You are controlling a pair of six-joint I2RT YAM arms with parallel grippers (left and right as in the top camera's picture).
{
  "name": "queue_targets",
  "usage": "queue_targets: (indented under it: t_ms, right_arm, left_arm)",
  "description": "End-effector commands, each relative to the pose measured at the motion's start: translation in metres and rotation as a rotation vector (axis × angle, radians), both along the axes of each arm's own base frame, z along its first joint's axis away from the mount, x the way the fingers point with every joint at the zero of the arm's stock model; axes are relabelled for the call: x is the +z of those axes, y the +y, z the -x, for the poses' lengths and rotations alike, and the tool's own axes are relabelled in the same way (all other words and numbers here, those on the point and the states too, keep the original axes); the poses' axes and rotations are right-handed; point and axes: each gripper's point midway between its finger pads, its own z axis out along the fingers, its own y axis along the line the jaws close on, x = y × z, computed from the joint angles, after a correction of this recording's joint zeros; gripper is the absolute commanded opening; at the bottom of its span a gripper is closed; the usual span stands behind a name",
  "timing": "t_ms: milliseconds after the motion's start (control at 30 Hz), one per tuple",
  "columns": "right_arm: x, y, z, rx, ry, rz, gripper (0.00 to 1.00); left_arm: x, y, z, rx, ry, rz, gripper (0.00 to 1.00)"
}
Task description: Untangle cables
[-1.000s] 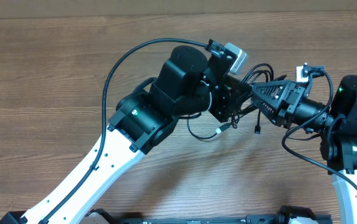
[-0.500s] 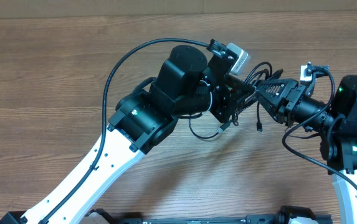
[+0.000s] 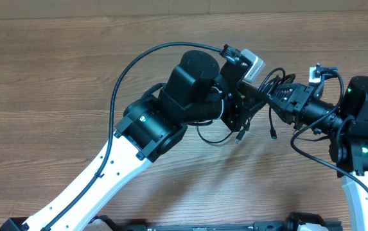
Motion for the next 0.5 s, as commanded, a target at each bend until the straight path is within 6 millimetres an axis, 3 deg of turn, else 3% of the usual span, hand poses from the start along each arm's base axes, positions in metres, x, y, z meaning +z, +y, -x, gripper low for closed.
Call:
queue_targets:
  t_ms: [0,133,467]
  right_arm:
    - [0.0015,-0.0004,-0.0024,-0.008,-0.011,0.012,0.16]
    - [0.0015,-0.0004,-0.0024,-0.008,-0.011,0.012,0.04]
    - [0.0033,0.0024,0.0004,0.013,-0.013,0.0,0.04]
  left_arm:
    - [0.0149,-0.0028,0.0085,-0.034,-0.012,0.035,0.04]
    - [0.0147,-0.0031,0.0091,-0.036,-0.011,0.035,0.04]
    - [0.0124,-0.0036,0.0082,-0.018,-0.014,0.022,0.04]
